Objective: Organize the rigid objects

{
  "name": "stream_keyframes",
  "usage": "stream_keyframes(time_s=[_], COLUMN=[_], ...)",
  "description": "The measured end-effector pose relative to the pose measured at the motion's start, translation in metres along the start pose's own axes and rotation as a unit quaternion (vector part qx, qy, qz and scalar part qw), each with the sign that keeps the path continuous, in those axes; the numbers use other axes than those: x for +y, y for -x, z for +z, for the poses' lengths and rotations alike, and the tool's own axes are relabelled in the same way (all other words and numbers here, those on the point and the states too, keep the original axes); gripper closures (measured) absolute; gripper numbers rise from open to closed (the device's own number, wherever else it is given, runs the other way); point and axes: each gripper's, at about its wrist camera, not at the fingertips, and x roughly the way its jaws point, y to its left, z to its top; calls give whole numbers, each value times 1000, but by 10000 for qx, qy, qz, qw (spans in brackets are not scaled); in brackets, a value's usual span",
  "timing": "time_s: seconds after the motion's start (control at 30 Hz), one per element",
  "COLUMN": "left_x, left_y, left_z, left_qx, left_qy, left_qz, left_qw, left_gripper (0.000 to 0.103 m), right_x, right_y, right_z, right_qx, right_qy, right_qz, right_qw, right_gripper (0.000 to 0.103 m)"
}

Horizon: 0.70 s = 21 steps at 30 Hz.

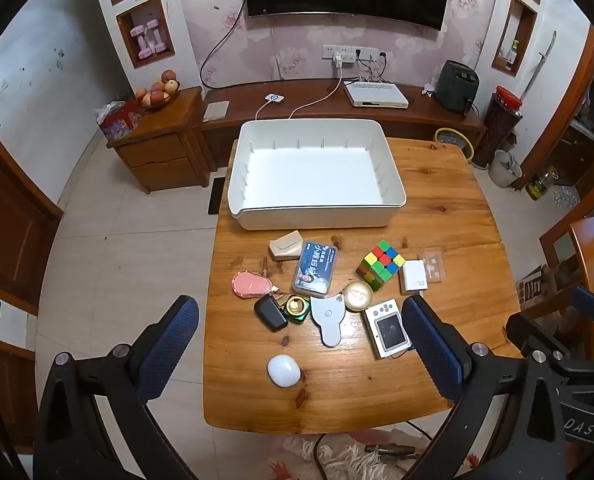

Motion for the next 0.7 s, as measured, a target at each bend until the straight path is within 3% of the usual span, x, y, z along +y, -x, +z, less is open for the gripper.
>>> stream_keyframes(time_s=[0.7], left_x=[4], left_y=[-2], left_z=[-3], left_qx=[-47], left_qy=[50], left_qz=[-45], left_qw=[10000], left_gripper=[2], right_x=[4], right_y=[4], right_z=[-3], right_qx=[-32], right_qy=[16], right_qz=[-20], right_qw=[10000], right_gripper=[0])
